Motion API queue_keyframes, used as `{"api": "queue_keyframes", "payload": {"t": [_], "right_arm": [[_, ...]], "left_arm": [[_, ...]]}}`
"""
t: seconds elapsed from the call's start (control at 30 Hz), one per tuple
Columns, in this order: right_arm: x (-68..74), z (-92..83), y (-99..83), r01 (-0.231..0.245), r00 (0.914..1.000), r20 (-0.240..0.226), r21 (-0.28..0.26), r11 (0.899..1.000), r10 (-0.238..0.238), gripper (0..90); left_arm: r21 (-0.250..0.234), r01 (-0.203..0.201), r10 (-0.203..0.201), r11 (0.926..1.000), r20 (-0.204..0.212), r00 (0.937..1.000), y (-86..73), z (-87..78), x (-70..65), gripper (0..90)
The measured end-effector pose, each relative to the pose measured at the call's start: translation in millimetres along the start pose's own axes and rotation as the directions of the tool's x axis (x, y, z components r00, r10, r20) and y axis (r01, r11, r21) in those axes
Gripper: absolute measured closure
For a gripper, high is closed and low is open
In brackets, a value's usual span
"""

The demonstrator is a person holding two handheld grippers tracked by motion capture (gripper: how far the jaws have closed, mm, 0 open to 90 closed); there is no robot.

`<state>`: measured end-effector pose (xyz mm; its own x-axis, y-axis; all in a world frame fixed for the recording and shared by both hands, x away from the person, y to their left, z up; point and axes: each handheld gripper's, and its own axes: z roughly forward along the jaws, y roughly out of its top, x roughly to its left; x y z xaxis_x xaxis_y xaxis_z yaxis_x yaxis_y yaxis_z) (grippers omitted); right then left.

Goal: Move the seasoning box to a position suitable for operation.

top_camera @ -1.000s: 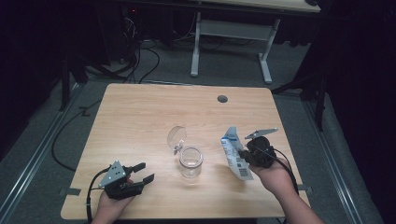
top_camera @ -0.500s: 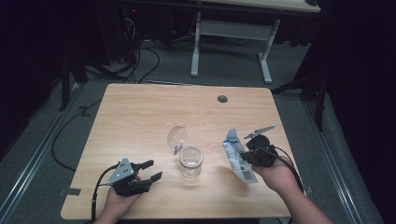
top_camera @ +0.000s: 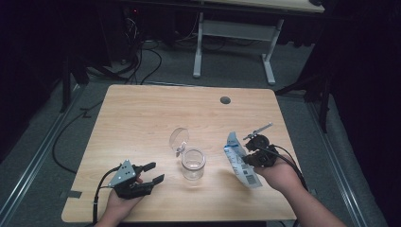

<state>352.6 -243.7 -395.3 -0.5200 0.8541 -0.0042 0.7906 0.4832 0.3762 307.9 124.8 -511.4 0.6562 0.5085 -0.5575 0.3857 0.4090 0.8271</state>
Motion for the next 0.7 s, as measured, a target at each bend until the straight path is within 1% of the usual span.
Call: {"api": "queue_keyframes", "payload": {"t": [0.07, 0.1, 0.13, 0.17, 0.3, 0.33, 0.4, 0.43, 0.47, 0.5, 0.63, 0.7], "right_arm": [[0.0, 0.0, 0.1, 0.001, 1.0, -0.008, 0.005, 1.0, -0.001, 90.0], [0.4, -0.1, 0.6, 0.002, 1.0, -0.007, 0.017, 1.0, -0.002, 90.0], [0.4, -0.1, 0.6, 0.002, 1.0, -0.007, 0.017, 1.0, -0.002, 90.0], [0.4, 0.1, 1.1, 0.004, 0.9999, -0.01, 0.027, 1.0, -0.004, 90.0], [1.1, 0.7, 1.8, 0.001, 0.9998, -0.018, 0.038, 0.999, 0.0, 90.0], [1.3, 0.6, 2.4, 0.007, 0.9999, -0.015, 0.046, 0.999, -0.006, 90.0], [1.9, 0.4, 3.3, 0.002, 0.9998, -0.022, 0.06, 0.998, 0.0, 90.0], [2.7, 0.4, 4.3, 0.012, 0.9997, -0.02, 0.068, 0.998, -0.011, 90.0], [2.7, 0.4, 4.3, 0.012, 0.9997, -0.02, 0.068, 0.998, -0.011, 90.0], [3.0, 0.4, 5.3, 0.011, 0.9995, -0.03, 0.07, 0.997, -0.009, 90.0], [2.8, -0.6, 7.1, 0.021, 0.9993, -0.032, 0.082, 0.996, -0.018, 90.0], [3.0, -1.1, 7.9, 0.013, 0.9994, -0.031, 0.091, 0.996, -0.01, 90.0]], "left_arm": [[0.007, -0.003, 0.003, 1.0, 0.002, 1.0, -0.8, 1.1, -0.1, 40.9], [0.011, 0.009, -0.009, 0.9999, 0.003, 1.0, -1.1, 1.7, -0.7, 41.2], [0.011, 0.009, -0.009, 0.9999, 0.003, 1.0, -1.1, 1.7, -0.7, 41.3], [0.013, 0.005, -0.005, 0.9999, 0.004, 1.0, -1.5, 1.9, -0.6, 41.2], [0.014, 0.002, -0.002, 0.9999, 0.003, 1.0, -2.1, 1.8, -1.2, 41.2], [0.015, 0.001, -0.001, 0.9999, 0.003, 1.0, -2.2, 1.8, -1.2, 41.2], [0.015, -0.002, 0.001, 0.9999, 0.003, 1.0, -2.3, 1.9, -1.1, 41.1], [0.017, -0.003, 0.003, 0.9999, 0.002, 1.0, -2.4, 1.8, -1.1, 41.1], [0.017, -0.003, 0.003, 0.9999, 0.002, 1.0, -2.4, 1.8, -1.1, 41.1], [0.016, -0.001, 0.001, 0.9999, 0.004, 1.0, -2.4, 1.7, -1.3, 41.1], [0.016, -0.001, 0.001, 0.9999, 0.004, 1.0, -2.4, 1.7, -1.2, 41.1], [0.017, -0.001, 0.001, 0.9999, 0.005, 1.0, -2.5, 1.8, -1.4, 41.1]]}}
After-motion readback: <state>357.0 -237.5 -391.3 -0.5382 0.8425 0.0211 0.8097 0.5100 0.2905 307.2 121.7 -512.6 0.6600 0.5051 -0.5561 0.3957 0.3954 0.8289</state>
